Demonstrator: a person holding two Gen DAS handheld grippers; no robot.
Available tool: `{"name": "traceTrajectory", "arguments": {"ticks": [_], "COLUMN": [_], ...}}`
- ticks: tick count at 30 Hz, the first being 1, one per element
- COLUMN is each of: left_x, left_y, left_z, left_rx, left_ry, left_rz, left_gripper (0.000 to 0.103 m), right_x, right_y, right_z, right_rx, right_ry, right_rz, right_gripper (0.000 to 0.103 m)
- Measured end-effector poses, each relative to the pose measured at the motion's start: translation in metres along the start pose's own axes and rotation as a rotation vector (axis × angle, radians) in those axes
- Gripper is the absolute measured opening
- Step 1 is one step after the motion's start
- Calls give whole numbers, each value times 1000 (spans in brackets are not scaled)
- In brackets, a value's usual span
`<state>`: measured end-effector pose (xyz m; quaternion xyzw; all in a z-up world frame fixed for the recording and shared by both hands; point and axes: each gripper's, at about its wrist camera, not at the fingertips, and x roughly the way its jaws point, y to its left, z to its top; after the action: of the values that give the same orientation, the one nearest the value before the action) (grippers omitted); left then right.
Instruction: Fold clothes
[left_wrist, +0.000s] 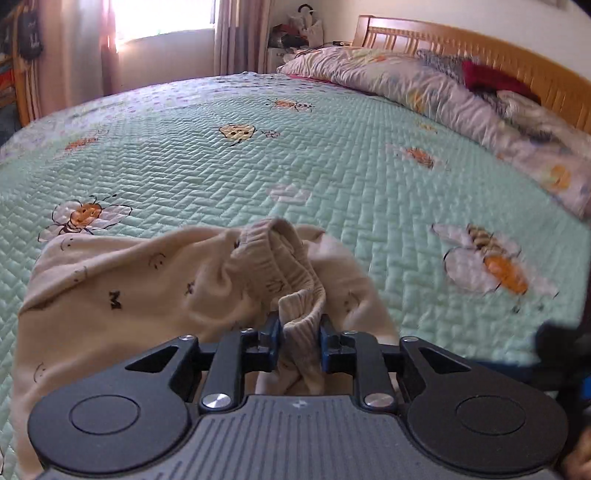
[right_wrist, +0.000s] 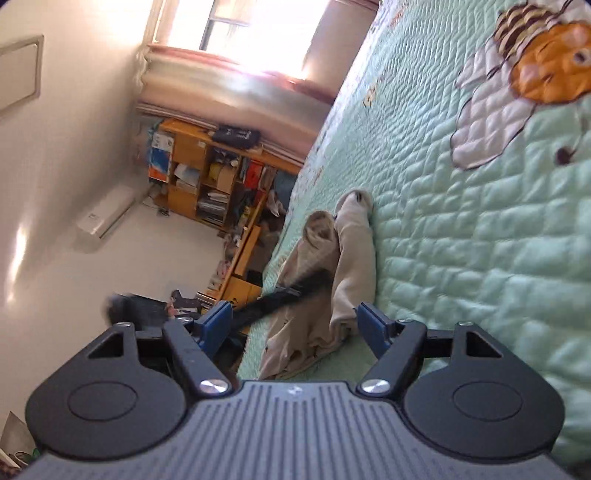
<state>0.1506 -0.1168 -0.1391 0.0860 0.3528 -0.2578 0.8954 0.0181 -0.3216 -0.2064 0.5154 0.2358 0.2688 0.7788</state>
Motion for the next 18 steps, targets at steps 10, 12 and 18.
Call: {"name": "traceTrajectory", "arguments": {"ticks": [10, 12, 18], "left_x": [-15, -18, -46], "left_y": [-4, -7, -25], "left_z": [4, 5, 5], "left_rx": [107, 116, 225], "left_ry": [-16, -32, -110], "left_rz": [88, 105, 92], "left_gripper": [20, 19, 18], "right_x": [-9, -11, -18], "right_y": [-16, -17, -24], "right_z": [-2, -3, -3], "right_rx": [24, 25, 28], "right_ry": [-15, -20, -31], "right_rz": [51, 55, 63], "right_gripper": [76, 76, 76]}}
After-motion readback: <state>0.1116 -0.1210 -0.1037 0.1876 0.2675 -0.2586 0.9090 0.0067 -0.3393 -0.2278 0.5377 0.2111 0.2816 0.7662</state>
